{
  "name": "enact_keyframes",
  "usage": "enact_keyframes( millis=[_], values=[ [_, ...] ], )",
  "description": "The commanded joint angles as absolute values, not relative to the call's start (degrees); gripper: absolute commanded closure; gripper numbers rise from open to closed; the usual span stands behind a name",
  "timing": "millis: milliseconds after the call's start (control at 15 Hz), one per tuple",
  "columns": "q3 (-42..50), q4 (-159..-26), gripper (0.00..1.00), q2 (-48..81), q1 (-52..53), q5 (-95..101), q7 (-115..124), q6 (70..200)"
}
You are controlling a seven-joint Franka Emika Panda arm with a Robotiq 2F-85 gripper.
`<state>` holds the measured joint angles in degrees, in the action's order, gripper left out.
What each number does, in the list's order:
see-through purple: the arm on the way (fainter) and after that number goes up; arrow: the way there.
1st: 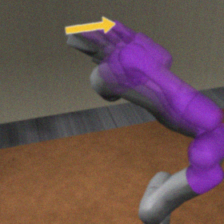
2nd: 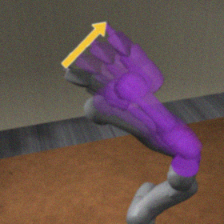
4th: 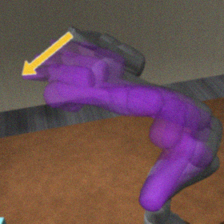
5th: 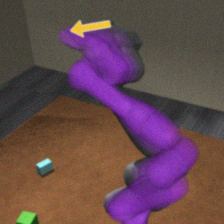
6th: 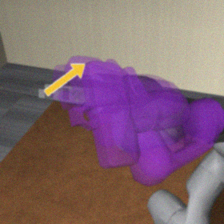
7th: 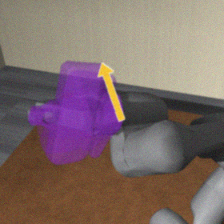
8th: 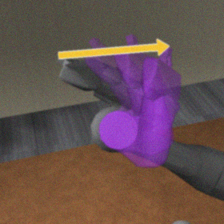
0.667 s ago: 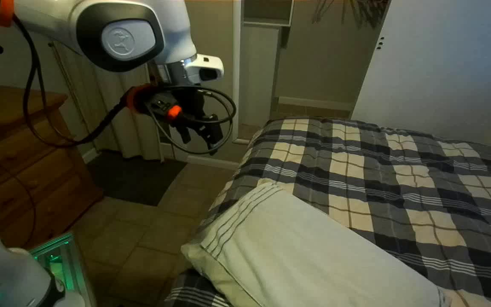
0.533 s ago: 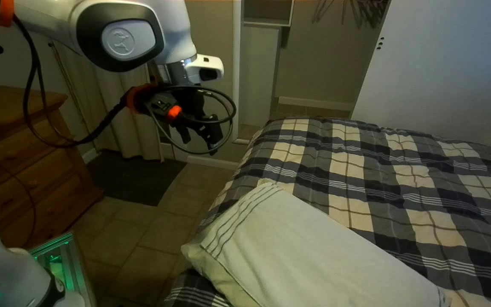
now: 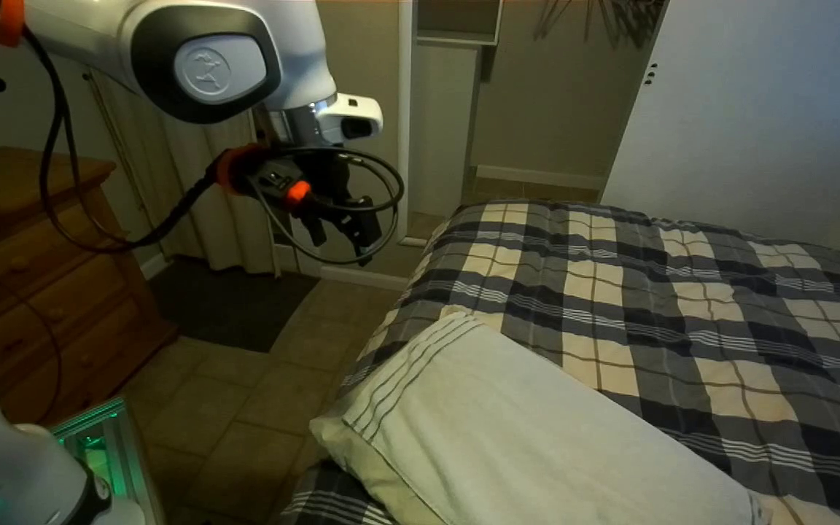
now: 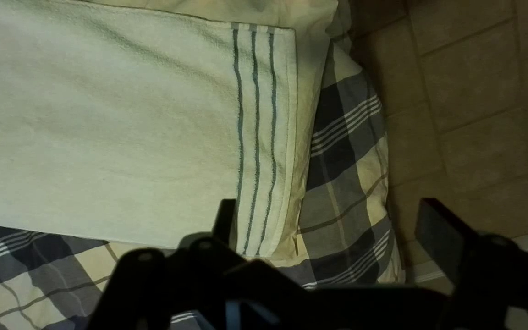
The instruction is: Fold the towel
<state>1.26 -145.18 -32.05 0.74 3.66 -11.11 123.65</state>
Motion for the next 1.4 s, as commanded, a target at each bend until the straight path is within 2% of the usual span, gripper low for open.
enact_keyframes(
  millis=[0,200,467,800,1067,1333],
  values=[
    [0.8,-148.4,0.00,-30.8,0.7,6.2,-11.1,126.1],
    [-0.1,-152.8,0.00,-29.5,0.8,8.6,-10.8,130.1],
    [-2.1,-160.3,0.00,-26.7,-0.1,14.2,-8.4,143.7],
    [-7.0,-158.9,0.00,-15.3,-5.8,23.5,2.2,158.8],
    [-11.6,-158.8,0.00,-9.7,-13.1,39.4,17.5,160.2],
    [-13.0,-158.8,0.00,-6.3,-15.8,52.5,30.6,157.9]
  ],
)
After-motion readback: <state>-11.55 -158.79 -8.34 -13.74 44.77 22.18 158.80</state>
